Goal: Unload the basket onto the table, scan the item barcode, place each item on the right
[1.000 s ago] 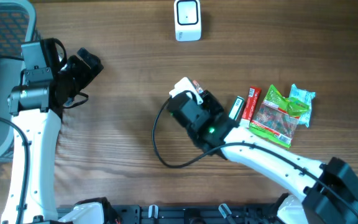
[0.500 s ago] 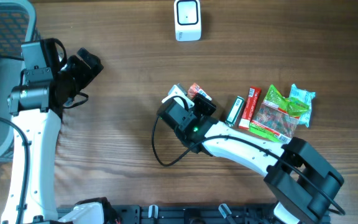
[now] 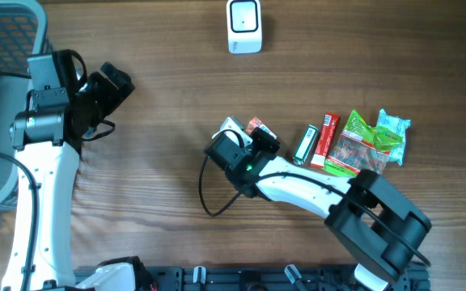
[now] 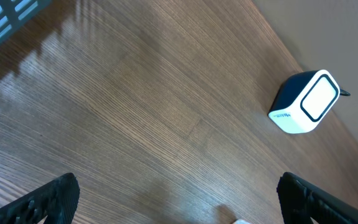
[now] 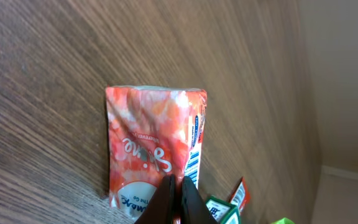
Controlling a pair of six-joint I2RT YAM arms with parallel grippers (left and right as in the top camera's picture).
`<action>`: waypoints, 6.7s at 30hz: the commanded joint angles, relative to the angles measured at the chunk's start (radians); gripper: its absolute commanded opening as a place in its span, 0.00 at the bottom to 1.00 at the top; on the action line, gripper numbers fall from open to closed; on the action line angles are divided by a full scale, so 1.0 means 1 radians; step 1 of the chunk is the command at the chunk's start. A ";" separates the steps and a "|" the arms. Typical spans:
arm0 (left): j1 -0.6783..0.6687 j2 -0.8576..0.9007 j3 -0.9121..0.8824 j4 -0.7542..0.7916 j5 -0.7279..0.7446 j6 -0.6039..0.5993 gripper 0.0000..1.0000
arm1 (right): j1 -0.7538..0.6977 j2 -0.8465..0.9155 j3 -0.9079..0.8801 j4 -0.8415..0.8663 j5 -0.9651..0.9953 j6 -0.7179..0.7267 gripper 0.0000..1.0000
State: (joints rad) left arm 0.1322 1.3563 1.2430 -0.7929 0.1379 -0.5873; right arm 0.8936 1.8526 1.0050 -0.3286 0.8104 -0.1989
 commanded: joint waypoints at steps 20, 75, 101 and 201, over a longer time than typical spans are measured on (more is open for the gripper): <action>0.002 -0.010 0.001 0.002 -0.009 0.008 1.00 | -0.052 -0.189 0.016 0.023 -0.238 0.019 0.60; 0.002 -0.010 0.001 0.002 -0.009 0.008 1.00 | -0.399 -0.133 -0.052 0.011 -1.030 0.163 0.97; 0.002 -0.010 0.001 0.002 -0.009 0.008 1.00 | -0.399 -0.133 -0.052 0.004 -1.030 0.180 0.48; 0.002 -0.010 0.001 0.002 -0.009 0.008 1.00 | -0.356 0.045 -0.050 0.222 -1.217 0.726 0.26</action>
State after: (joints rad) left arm 0.1322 1.3563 1.2430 -0.7929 0.1383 -0.5873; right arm 0.5297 1.8748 0.9642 -0.1009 -0.3889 0.5266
